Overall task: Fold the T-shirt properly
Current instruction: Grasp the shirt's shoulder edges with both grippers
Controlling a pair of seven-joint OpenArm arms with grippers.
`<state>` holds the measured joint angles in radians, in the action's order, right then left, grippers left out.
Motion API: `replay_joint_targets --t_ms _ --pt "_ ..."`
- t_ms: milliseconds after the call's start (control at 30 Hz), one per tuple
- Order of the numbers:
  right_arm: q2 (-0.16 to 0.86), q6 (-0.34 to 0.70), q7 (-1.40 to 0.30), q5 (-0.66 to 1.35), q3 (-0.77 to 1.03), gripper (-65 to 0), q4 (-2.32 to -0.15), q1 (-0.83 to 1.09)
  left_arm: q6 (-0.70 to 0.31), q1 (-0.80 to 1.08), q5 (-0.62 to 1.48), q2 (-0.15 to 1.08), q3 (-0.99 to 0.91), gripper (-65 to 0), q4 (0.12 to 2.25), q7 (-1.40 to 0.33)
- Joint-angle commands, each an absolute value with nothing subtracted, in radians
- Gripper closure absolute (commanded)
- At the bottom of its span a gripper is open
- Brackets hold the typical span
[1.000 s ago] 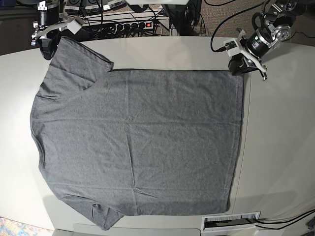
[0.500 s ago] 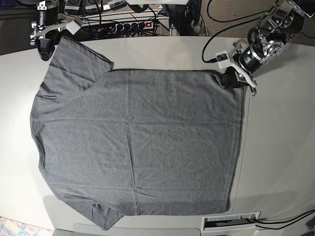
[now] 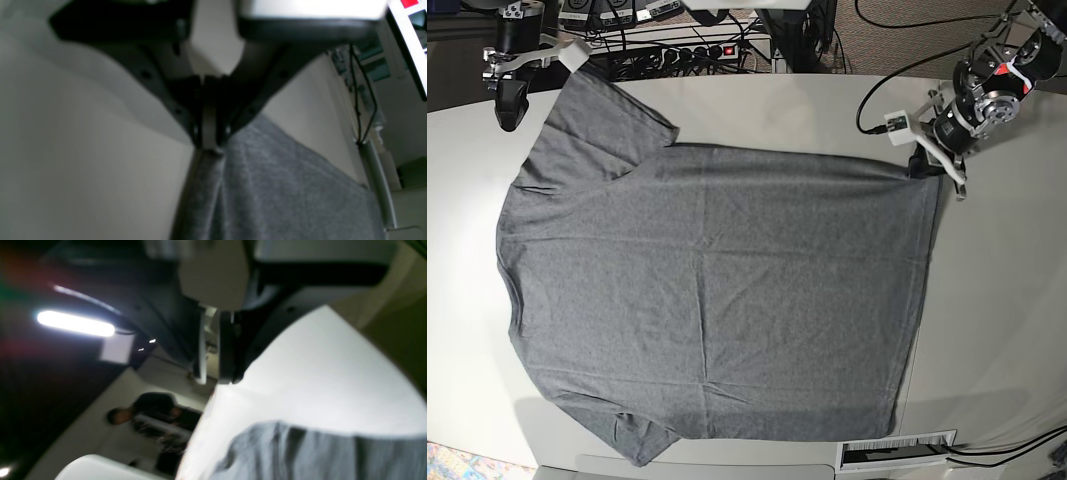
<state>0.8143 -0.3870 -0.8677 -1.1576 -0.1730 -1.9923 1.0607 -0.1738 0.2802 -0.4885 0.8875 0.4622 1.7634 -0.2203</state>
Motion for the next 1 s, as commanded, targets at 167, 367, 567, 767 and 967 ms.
replay_joint_targets --t_ms 167,367,567,767,967 --pt "0.826 -0.223 -0.742 -0.930 -0.169 -8.4 -2.006 1.066 -0.208 0.367 -0.478 0.912 0.463 0.0 1.840 -0.279" --pt "0.825 -0.197 -0.611 -0.897 -0.169 -8.4 -2.006 1.053 -0.208 0.426 -0.501 0.912 0.463 0.0 1.865 -0.287" --pt "0.825 -0.212 -0.606 -0.874 -0.190 -8.3 -2.012 1.042 -0.208 0.452 -0.505 0.912 0.463 0.0 1.866 -0.292" --pt "0.825 -0.053 -0.648 -0.778 -0.329 -8.4 -2.043 1.041 -0.208 0.454 -0.505 0.912 0.463 0.0 1.866 -0.291" --pt "0.825 -0.033 -0.635 -0.770 -0.392 -13.4 -2.043 1.040 -0.208 0.454 -0.505 0.912 0.463 0.0 1.866 -0.291"
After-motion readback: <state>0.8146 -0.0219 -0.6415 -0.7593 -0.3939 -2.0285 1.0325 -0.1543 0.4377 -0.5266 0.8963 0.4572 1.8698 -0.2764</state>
